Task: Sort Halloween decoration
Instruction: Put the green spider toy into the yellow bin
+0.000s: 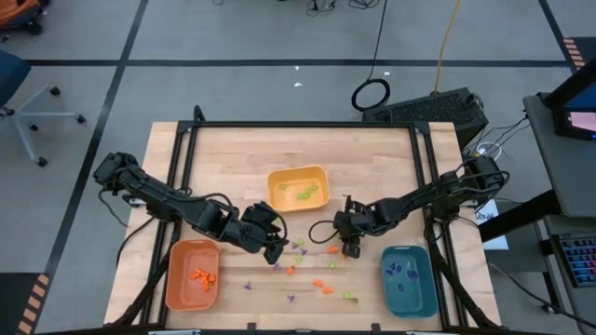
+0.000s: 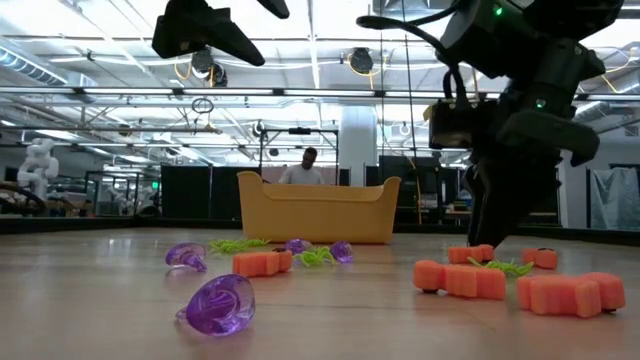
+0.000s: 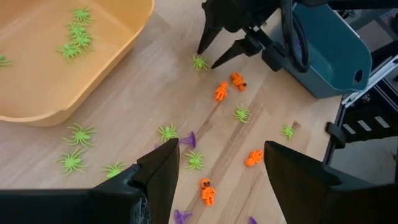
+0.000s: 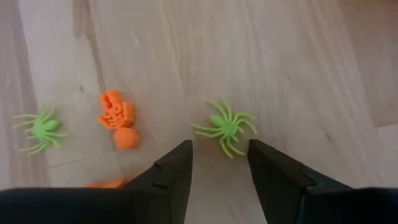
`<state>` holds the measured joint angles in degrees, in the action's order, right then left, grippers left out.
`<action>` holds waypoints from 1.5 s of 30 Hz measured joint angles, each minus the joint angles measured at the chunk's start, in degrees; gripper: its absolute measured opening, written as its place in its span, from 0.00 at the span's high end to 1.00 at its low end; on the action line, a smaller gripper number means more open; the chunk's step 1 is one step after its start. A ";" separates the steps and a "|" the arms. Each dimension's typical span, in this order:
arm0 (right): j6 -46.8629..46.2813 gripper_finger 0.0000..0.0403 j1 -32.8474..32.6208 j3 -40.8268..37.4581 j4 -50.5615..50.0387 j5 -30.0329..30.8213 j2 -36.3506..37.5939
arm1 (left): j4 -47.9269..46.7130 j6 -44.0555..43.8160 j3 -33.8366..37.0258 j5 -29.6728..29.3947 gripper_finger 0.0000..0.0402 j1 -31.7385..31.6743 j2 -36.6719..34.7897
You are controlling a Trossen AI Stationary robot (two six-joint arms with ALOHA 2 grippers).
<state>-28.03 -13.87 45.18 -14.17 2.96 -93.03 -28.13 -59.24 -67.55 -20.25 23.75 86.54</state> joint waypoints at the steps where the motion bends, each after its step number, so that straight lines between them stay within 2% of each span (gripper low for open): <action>1: -0.24 0.64 0.00 0.07 0.00 -0.02 -0.24 | 0.06 0.00 0.00 0.00 0.42 0.00 0.00; 6: -0.22 0.72 0.02 0.07 -0.14 0.18 -0.40 | 0.06 -0.28 0.00 -0.02 0.42 -0.03 0.00; 17: -4.45 0.99 0.09 -0.02 0.06 -0.13 -0.51 | 0.03 -0.02 0.00 -0.28 0.42 -0.04 0.00; 24: -6.50 1.00 0.06 -0.18 1.65 -4.31 1.18 | 0.06 -0.02 0.00 -0.96 0.42 -0.04 0.00; 28: -7.86 1.00 -0.05 -0.22 1.99 -5.85 6.39 | 0.05 -0.02 0.00 -1.07 0.42 -0.04 0.00; 34: -12.70 1.00 -0.61 -0.21 3.03 -4.74 16.07 | 0.05 0.07 0.00 -1.33 0.42 -0.04 0.00; 40: -17.56 1.00 -2.63 -0.15 6.64 2.73 25.27 | 0.06 0.13 0.00 -1.57 0.42 -0.04 0.00; 45: -17.54 1.00 -4.09 -0.12 13.96 8.59 29.47 | 0.25 1.23 0.01 -1.64 0.42 -0.04 0.00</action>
<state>-45.57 -17.96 45.06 -0.22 11.55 -63.56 -27.88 -58.01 -67.54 -21.89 23.70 86.54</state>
